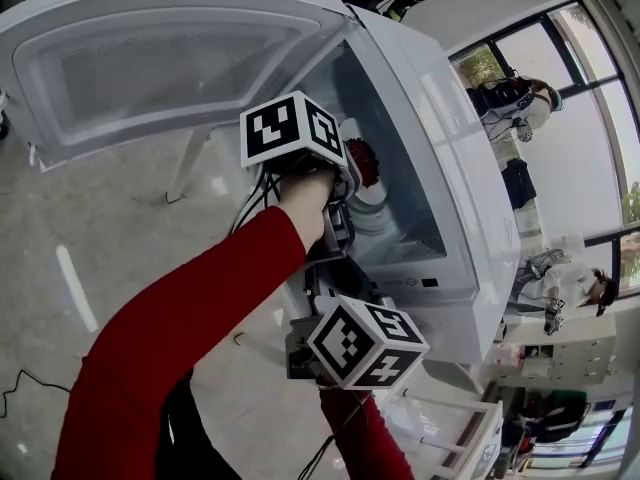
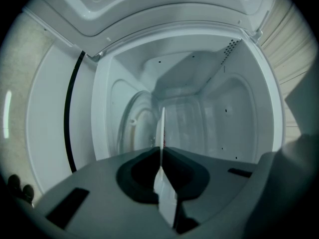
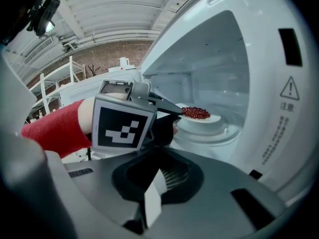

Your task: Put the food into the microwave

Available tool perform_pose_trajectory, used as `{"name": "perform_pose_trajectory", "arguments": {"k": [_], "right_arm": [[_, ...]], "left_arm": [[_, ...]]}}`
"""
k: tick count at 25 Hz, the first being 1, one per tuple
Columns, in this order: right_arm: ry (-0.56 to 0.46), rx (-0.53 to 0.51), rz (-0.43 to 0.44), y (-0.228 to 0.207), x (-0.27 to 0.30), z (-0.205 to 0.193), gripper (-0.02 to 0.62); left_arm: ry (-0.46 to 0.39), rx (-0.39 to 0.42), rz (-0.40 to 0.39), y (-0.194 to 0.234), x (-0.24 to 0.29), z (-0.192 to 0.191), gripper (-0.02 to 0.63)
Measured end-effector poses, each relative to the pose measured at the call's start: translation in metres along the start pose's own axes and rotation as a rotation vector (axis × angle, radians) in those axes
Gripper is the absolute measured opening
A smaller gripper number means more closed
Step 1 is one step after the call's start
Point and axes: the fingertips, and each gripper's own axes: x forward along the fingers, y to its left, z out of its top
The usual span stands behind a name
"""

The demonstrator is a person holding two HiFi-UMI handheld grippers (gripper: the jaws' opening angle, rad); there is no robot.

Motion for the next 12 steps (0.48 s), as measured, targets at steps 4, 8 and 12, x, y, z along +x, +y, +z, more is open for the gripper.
{"name": "perform_pose_trajectory", "arguments": {"k": [4, 8, 12], "right_arm": [[0.041, 0.013, -0.002, -0.0031, 0.0063, 0.0006, 0.013], [0.073, 0.031, -0.002, -0.0051, 0.0096, 0.0002, 0.014], [0.083, 0.029, 0.002, -0.0053, 0.0091, 0.0038, 0.014]], "left_arm": [[0.008, -0.004, 0.001, -0.0013, 0.0032, 0.0021, 0.023], [0.026, 0.008, 0.024, 0.0002, 0.0065, 0.0011, 0.023], [0.046, 0.037, 0.070, 0.0010, 0.0095, 0.0018, 0.023]]}}
